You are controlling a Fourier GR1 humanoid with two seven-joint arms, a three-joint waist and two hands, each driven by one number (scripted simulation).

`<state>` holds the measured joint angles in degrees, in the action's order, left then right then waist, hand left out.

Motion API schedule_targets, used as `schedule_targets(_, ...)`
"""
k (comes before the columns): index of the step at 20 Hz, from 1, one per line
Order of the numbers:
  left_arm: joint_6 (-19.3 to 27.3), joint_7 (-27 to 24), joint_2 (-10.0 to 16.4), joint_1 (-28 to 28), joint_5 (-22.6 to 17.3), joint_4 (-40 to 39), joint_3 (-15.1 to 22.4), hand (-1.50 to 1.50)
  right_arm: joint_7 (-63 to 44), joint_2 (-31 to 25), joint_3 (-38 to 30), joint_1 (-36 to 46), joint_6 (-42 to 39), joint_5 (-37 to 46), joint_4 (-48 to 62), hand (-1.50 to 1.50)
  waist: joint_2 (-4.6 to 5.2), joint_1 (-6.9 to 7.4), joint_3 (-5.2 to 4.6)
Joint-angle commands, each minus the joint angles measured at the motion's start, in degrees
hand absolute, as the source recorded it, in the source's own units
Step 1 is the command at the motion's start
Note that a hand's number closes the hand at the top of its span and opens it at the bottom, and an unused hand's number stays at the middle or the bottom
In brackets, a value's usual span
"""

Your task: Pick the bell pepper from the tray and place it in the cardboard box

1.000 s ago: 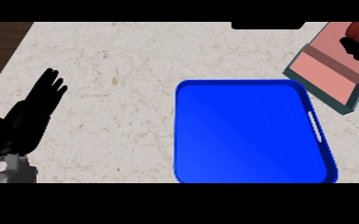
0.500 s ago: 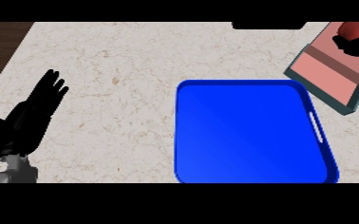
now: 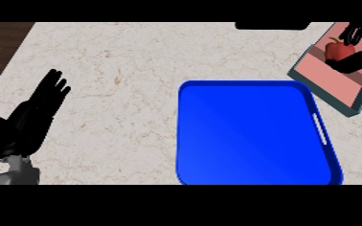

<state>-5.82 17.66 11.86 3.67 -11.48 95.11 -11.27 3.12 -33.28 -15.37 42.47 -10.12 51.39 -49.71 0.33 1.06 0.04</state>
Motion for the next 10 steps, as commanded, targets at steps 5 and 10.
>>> schedule_targets(5,0.74,0.23,-1.42,0.64,0.92,-0.63,1.02,0.00,8.56,1.43,-0.86,1.72,3.34,-1.61,11.94,-1.50,-0.12,-0.36,-0.01)
schedule_targets(10,-1.90,-2.36,1.30,-1.01,-1.17,-1.79,-2.61,0.00,12.03,2.46,-11.68,2.45,6.36,-12.66,10.86,-1.50,-0.18,-0.44,0.03)
